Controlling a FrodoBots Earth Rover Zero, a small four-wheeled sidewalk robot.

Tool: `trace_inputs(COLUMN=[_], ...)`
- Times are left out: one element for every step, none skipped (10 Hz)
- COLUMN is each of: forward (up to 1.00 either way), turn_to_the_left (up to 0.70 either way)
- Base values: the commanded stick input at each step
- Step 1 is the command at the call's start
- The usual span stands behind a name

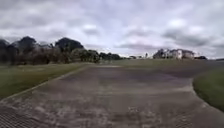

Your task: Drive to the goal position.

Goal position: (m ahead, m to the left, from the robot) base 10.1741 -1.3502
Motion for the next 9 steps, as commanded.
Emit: trace_inputs(forward=[0.7, 0.7, 0.7, 0.7, 0.7, 0.7, 0.7, 0.7, 0.7], turn_to_the_left=[0.0, 0.0, 0.0, 0.0, 0.0, 0.0, 0.0, 0.0, 0.0])
